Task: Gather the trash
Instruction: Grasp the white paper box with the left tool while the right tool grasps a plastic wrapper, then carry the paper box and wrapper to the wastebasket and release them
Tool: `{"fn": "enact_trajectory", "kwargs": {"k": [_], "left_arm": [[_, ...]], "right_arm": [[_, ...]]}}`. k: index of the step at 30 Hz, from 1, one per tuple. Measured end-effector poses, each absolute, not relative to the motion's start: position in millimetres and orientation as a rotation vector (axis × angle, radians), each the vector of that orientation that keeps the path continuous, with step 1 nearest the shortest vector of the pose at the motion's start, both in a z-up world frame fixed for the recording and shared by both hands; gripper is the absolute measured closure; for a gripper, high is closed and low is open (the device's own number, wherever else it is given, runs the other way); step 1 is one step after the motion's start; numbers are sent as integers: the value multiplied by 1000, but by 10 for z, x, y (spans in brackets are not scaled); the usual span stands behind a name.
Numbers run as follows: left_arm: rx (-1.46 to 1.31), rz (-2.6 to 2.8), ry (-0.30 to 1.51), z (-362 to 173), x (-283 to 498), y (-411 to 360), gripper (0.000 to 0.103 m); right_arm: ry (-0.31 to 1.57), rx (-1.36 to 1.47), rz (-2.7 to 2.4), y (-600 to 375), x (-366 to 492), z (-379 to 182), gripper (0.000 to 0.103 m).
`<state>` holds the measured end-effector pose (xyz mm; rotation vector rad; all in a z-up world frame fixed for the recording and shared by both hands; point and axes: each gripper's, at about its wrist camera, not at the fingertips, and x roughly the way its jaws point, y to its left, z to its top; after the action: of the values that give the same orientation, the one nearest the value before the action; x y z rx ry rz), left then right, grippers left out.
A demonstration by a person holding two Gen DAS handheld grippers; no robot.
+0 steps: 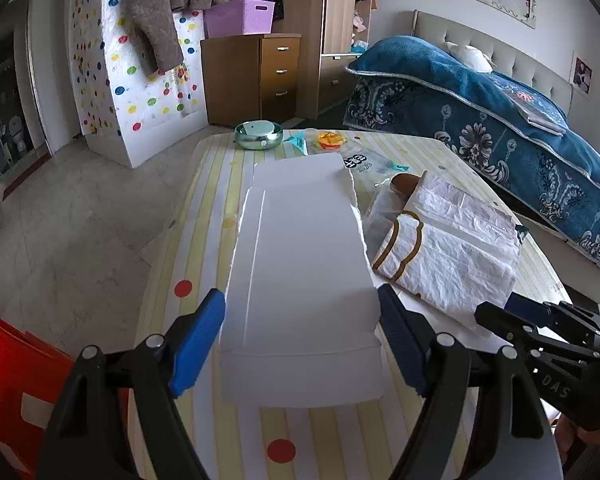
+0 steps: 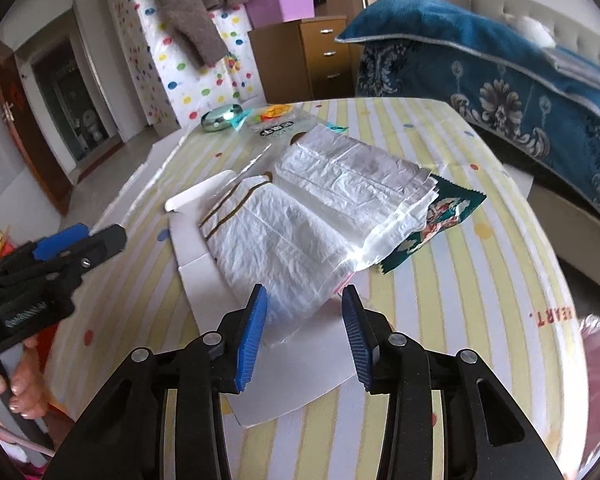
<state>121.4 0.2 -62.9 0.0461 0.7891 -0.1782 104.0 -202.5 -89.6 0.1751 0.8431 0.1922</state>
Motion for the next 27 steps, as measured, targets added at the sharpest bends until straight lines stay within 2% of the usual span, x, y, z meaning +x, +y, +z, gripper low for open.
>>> {"fn": "enact_trajectory", "kwargs": {"k": [1, 2, 4, 18, 27], "left_arm": [[42, -178, 793, -631, 1205, 5, 27], [41, -179, 794, -629, 1197, 7, 27], [46, -182, 788, -600, 1152, 2, 27], [47, -225, 668, -59, 683, -98, 27], [80, -389, 644, -42, 252, -648, 27]], "right_arm": [[843, 175, 193, -2021, 1034, -894, 79], [840, 168, 197, -2003, 1007, -877, 98], [818, 168, 197, -2013, 960, -819, 101], [550, 103, 154, -2294, 299, 154, 103], [542, 56, 80, -2605, -197, 244, 103]]}}
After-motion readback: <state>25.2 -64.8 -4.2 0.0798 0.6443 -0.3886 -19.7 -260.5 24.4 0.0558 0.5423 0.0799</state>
